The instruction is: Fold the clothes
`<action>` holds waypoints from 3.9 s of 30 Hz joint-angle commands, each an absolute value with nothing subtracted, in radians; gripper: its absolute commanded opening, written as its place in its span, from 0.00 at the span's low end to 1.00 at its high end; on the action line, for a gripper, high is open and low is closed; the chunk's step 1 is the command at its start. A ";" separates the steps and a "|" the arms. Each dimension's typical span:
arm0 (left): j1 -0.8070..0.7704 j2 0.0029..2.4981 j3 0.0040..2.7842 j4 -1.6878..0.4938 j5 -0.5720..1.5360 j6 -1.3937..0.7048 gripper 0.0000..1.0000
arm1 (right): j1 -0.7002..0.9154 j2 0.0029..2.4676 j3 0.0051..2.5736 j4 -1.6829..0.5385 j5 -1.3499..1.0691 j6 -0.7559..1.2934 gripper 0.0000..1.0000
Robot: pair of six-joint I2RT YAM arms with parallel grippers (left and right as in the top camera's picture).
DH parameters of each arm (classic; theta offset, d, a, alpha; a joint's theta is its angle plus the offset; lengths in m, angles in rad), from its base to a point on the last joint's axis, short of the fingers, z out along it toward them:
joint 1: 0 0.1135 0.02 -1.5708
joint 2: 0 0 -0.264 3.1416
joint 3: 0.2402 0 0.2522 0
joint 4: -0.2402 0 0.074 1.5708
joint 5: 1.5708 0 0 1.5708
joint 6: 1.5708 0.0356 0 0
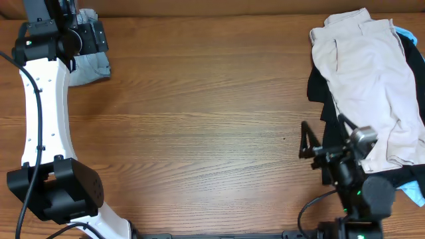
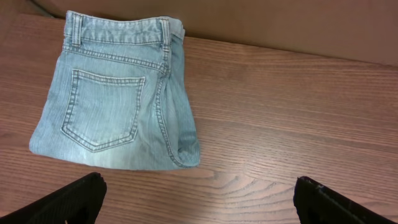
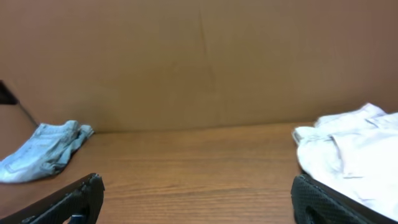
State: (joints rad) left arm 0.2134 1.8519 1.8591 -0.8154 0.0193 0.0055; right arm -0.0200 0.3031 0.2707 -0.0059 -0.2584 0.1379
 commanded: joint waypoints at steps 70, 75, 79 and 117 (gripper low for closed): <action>0.201 0.956 1.497 -0.812 -0.062 0.027 1.00 | 0.012 0.003 0.008 -0.067 -0.150 0.194 1.00; 0.200 0.769 1.231 -0.790 -0.063 0.050 1.00 | 0.012 0.003 0.008 -0.066 -0.150 0.194 1.00; 0.180 0.611 1.003 -0.674 -0.053 0.047 1.00 | 0.012 0.003 0.008 -0.067 -0.150 0.194 1.00; 0.045 0.004 0.006 -0.077 -0.007 -0.210 1.00 | 0.012 0.003 0.008 -0.066 -0.150 0.194 1.00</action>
State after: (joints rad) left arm 0.0517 0.0151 0.0082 -0.0784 -0.0238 -0.2108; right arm 0.0074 0.0147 0.0185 -0.0711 -0.1566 0.1879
